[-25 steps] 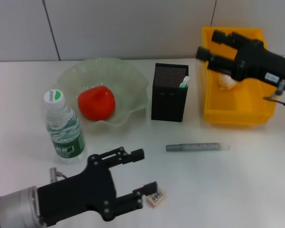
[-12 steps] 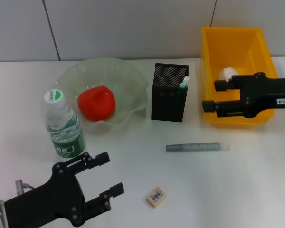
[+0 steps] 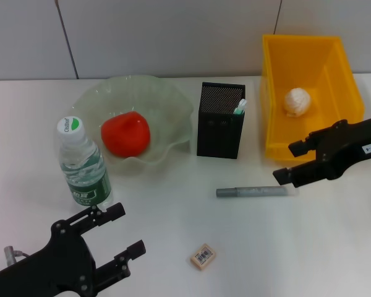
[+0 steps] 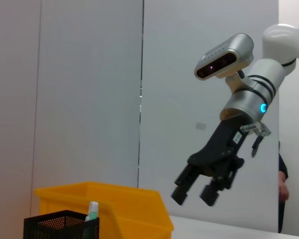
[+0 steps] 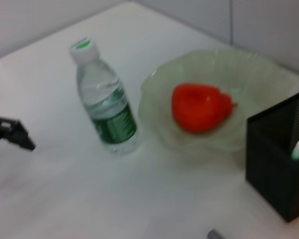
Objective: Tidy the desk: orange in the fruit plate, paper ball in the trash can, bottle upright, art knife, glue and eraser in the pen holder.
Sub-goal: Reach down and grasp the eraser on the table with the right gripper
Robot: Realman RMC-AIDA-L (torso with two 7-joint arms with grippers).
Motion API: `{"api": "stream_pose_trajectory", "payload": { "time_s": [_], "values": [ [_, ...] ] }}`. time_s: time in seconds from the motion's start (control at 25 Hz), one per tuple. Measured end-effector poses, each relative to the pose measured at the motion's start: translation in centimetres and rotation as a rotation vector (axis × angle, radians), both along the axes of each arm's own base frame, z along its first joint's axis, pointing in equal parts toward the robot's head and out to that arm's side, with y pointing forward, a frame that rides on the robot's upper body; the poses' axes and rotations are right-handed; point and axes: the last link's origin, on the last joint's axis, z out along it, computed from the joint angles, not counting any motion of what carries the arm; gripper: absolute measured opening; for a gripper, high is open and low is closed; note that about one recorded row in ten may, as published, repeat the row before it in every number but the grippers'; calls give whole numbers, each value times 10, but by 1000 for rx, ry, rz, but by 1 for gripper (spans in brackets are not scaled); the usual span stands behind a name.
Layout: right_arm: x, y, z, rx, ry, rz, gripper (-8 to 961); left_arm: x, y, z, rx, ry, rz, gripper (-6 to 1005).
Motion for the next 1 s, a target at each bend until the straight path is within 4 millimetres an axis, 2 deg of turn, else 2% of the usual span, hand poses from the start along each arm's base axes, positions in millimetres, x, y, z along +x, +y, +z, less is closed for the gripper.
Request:
{"api": "stream_pose_trajectory", "payload": {
  "time_s": [0.16,0.32,0.56,0.64,0.8,1.0],
  "values": [
    [-6,-3,-3,-61,-63,-7,761,-1,-2,0,1,-3,5,667],
    [-14,-7,-15,-131,-144,-2,761,-3,-6,1,5,0,5,667],
    [-38,-8,-37,-198,-289,24,756,-4,-9,0,8,3,6,667],
    [-46,-10,-48,-224,-316,28,753,-12,-15,2,18,20,28,667],
    [-53,-17,-69,-252,-345,21,747,-23,-17,7,32,37,78,667],
    [-64,-23,-91,-254,-376,8,740,-27,-20,9,32,41,87,667]
  ]
}}
